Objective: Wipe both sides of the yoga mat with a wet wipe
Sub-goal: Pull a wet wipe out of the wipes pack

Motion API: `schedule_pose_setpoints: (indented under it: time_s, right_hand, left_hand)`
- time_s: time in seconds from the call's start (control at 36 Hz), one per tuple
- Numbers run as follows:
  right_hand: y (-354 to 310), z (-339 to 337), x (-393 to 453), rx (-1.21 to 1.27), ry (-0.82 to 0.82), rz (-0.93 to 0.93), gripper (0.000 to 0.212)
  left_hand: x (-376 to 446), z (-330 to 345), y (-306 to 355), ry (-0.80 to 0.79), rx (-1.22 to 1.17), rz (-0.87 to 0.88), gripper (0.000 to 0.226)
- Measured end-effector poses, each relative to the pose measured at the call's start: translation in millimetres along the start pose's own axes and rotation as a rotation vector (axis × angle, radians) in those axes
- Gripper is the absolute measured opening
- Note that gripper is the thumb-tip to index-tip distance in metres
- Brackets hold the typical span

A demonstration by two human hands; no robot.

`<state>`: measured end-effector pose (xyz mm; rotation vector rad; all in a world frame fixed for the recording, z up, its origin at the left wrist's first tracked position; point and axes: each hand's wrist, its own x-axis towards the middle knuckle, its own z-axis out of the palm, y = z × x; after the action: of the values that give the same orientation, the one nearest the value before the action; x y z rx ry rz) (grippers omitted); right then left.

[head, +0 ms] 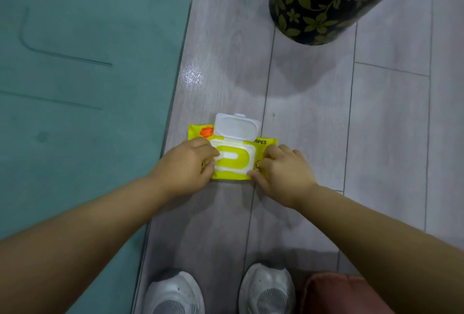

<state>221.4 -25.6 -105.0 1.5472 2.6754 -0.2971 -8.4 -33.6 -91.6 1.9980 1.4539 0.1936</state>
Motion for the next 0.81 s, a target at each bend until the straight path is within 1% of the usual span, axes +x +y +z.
schedule_pose_setpoints:
  time_s: [0.11, 0.17, 0.22, 0.31, 0.39, 0.44, 0.47, 0.5, 0.56, 0.69, 0.81]
  right_hand:
    - [-3, 1, 18, 0.089, 0.128, -0.049, 0.036]
    - [-2, 3, 25, 0.145, 0.172, -0.074, 0.033]
    - [-2, 2, 29, 0.176, 0.211, -0.087, 0.030]
    - [-10, -2, 36, 0.162, 0.237, -0.157, 0.022]
    - [-18, 0, 45, 0.142, 0.208, -0.255, 0.003]
    - [-19, 1, 50, 0.069, 0.172, -0.270, 0.011]
    - [-18, 0, 51, 0.011, 0.168, -0.273, 0.011]
    - [-17, 1, 51, -0.026, 0.166, -0.310, 0.009]
    - [-15, 3, 49, -0.058, 0.169, -0.380, 0.017]
    - [-19, 5, 47, -0.071, 0.160, -0.349, 0.024]
    - [-25, 5, 49, -0.016, 0.135, -0.274, 0.022]
  left_hand:
    - [2, 0, 2, 0.036, 0.011, -0.024, 0.042]
    - [2, 1, 0, 0.053, 0.020, -0.057, 0.036]
    - [3, 2, -2, 0.075, 0.005, -0.089, 0.023]
    - [4, 3, -2, 0.083, -0.017, -0.090, 0.018]
    - [5, 4, 0, 0.079, -0.058, -0.080, 0.018]
    - [5, 5, 2, 0.080, -0.084, -0.086, 0.019]
    - [5, 6, 2, 0.083, -0.091, -0.090, 0.020]
    - [5, 6, 2, 0.088, -0.098, -0.094, 0.021]
    - [5, 7, 2, 0.106, -0.114, -0.106, 0.019]
    - [6, 7, 3, 0.149, -0.146, -0.123, 0.014]
    - [5, 6, 4, 0.170, -0.163, -0.128, 0.016]
